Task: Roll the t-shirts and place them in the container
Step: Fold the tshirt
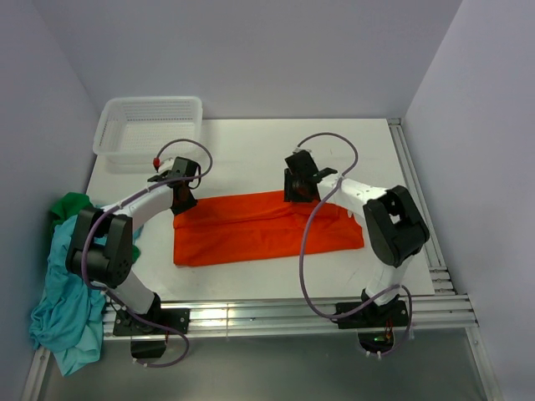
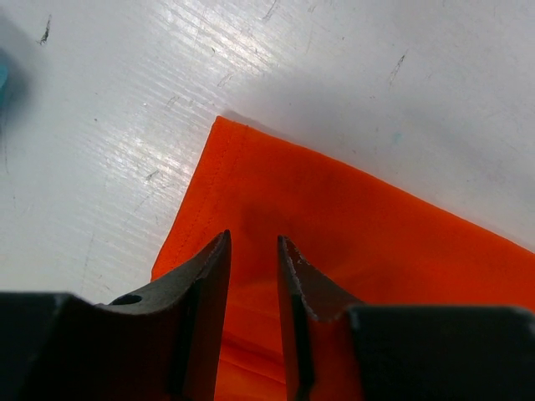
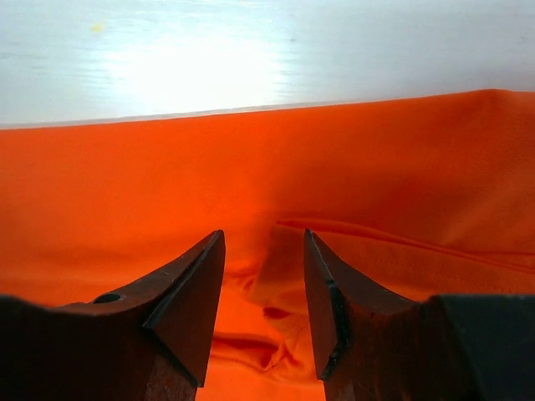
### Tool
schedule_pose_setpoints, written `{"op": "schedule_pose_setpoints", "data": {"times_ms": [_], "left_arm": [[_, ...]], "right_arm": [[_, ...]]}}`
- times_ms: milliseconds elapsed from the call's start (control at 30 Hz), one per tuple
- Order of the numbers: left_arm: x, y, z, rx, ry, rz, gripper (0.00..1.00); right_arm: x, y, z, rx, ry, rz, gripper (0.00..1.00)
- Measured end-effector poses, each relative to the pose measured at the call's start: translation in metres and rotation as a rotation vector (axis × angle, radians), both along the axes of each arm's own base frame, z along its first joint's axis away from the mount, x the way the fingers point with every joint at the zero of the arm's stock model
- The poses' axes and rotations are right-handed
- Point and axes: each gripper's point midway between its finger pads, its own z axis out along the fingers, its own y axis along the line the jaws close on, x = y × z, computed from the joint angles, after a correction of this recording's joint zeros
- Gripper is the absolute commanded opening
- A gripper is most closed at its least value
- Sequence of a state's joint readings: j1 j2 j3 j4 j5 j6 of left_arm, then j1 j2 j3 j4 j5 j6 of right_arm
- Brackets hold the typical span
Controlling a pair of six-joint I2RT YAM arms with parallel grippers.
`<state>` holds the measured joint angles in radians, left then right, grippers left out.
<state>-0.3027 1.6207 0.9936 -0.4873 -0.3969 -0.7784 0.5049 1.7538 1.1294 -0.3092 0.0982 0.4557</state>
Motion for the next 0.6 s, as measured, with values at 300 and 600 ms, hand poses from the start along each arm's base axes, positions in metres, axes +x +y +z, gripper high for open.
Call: {"op": "schedule_pose_setpoints", "data": {"times_ms": [300, 600], "left_arm": [[0.000, 0.000, 0.001, 0.000, -0.002, 0.000, 0.34], [0.000, 0.000, 0.004, -0.003, -0.010, 0.000, 0.33]], "right_arm": [[-0.007, -0.016, -0.020, -0.149, 0.037, -0.044, 0.24], [-0.009, -0.017, -0.010, -0.142, 0.000, -0.070, 0.00]]}}
